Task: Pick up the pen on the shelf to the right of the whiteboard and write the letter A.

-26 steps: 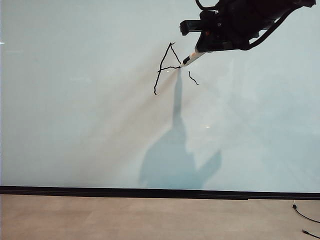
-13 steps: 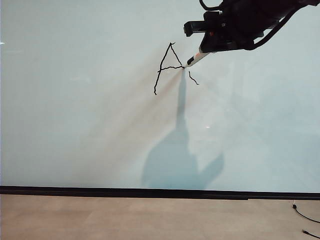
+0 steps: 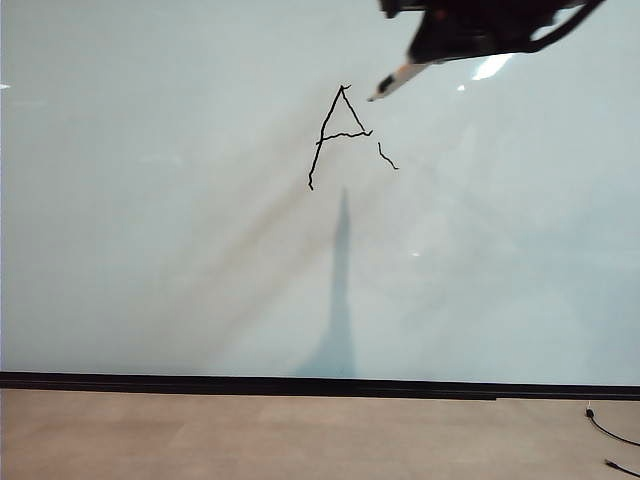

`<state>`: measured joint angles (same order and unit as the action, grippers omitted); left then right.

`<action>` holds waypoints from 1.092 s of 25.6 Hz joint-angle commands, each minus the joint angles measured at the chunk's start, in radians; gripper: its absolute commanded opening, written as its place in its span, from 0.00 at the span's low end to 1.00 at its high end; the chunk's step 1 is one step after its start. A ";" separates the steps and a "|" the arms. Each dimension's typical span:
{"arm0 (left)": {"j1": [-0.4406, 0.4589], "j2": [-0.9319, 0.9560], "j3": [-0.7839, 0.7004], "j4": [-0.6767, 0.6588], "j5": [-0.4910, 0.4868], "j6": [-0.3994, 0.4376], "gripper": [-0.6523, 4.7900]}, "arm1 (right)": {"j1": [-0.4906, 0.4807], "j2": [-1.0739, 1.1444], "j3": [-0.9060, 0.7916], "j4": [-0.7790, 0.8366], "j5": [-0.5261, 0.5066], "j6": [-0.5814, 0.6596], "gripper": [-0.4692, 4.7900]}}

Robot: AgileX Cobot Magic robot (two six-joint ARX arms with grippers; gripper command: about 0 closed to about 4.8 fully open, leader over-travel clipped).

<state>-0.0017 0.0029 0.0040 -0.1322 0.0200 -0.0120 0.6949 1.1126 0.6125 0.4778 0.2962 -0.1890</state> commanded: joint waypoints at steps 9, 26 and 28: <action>0.000 0.000 0.003 0.006 0.003 0.004 0.11 | 0.056 -0.292 -0.198 -0.116 0.134 -0.017 0.08; 0.000 0.000 0.003 0.006 0.003 0.004 0.11 | 0.056 -0.803 -0.524 -0.249 0.141 0.017 0.08; 0.000 0.000 0.003 0.006 0.003 0.004 0.11 | 0.056 -0.844 -0.552 -0.262 0.156 0.024 0.08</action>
<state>-0.0017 0.0029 0.0040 -0.1322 0.0200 -0.0124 0.7502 0.2844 0.0673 0.2157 0.4385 -0.1764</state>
